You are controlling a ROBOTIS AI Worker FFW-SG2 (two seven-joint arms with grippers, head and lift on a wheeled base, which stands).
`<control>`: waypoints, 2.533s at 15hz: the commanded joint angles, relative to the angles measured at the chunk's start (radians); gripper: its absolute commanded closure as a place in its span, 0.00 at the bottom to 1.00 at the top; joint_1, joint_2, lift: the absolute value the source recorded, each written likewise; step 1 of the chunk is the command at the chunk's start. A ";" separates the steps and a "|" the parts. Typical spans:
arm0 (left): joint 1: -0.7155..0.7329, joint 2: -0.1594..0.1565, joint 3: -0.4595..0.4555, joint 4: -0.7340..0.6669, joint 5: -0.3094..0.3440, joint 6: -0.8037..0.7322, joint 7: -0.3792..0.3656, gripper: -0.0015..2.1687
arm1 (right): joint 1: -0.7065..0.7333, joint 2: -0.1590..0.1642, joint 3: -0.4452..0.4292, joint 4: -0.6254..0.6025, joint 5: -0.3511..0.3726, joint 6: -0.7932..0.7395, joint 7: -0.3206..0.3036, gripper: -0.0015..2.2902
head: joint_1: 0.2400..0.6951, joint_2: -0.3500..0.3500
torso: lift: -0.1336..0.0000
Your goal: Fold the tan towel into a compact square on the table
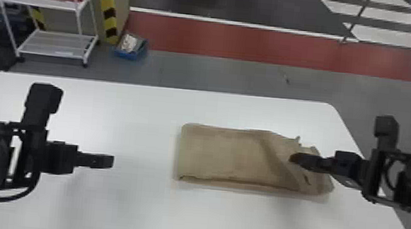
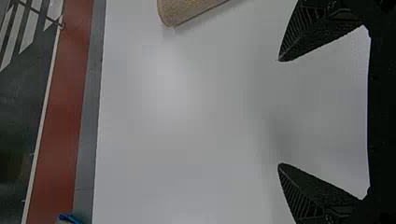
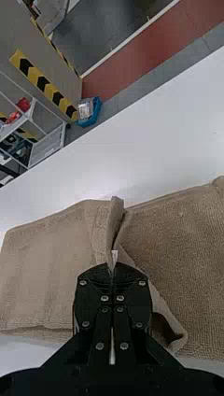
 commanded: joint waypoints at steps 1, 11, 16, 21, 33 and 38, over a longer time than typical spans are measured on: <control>-0.001 0.000 -0.001 0.010 -0.002 0.000 0.001 0.04 | 0.000 -0.006 -0.009 0.010 -0.007 0.002 0.000 0.58 | 1.00 0.33 | 0.07; -0.002 0.008 0.019 0.012 0.004 0.000 -0.005 0.04 | 0.029 0.059 0.018 -0.253 -0.194 0.002 -0.005 0.58 | 1.00 0.41 | 0.07; 0.001 0.012 0.042 0.002 0.008 0.003 -0.011 0.04 | 0.022 0.099 0.060 -0.387 -0.242 0.002 -0.040 0.58 | 1.00 0.50 | 0.07; -0.002 0.014 0.044 -0.007 0.008 0.012 -0.012 0.04 | 0.031 0.149 0.115 -0.461 -0.293 0.002 -0.064 0.58 | 1.00 0.58 | 0.07; -0.001 0.040 0.096 -0.027 0.010 0.034 -0.040 0.04 | 0.023 0.152 0.232 -0.485 -0.354 0.002 -0.098 0.58 | 1.00 0.71 | 0.07; 0.013 0.040 0.096 -0.031 0.013 0.034 -0.040 0.04 | 0.009 0.152 0.296 -0.482 -0.351 0.002 -0.118 0.58 | 1.00 0.77 | 0.07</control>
